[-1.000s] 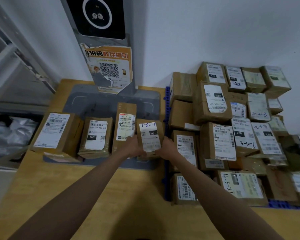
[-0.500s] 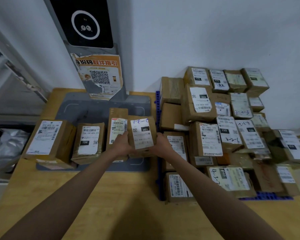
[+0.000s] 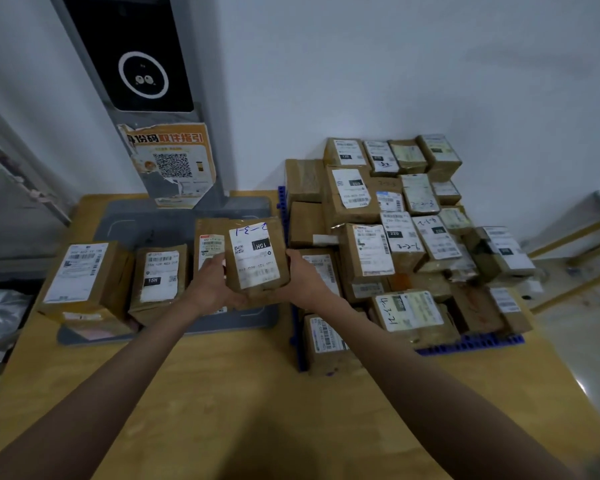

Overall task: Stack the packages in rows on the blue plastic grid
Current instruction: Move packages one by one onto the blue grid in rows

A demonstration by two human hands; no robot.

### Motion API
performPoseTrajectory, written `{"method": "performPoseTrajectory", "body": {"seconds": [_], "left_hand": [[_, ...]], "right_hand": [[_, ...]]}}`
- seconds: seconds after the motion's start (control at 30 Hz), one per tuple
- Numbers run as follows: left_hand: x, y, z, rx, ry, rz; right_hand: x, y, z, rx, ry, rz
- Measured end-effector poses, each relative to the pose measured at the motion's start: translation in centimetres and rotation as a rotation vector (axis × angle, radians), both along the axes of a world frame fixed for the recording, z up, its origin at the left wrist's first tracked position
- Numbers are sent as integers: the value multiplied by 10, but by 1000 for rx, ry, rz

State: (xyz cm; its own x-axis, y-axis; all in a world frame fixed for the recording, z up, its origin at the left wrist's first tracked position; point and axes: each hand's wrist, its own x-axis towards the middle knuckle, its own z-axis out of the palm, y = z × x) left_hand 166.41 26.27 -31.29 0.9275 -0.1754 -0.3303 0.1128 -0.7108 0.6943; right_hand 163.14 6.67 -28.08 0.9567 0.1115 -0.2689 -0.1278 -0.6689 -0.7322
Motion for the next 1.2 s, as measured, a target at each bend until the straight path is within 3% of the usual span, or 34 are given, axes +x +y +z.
{"method": "performPoseTrajectory", "body": {"seconds": [0.5,0.97,1.2], "left_hand": [[-77,-68,50,101,-87,-118],[-182,-231,63,106,-135,-186],[-184,-287,79,90,-154,-245]], "right_hand": [[-97,-70,28,59,-163,-67],[-207,-231,23,33,-164,-164],[-215,-289,33,55,-111,-204]]}}
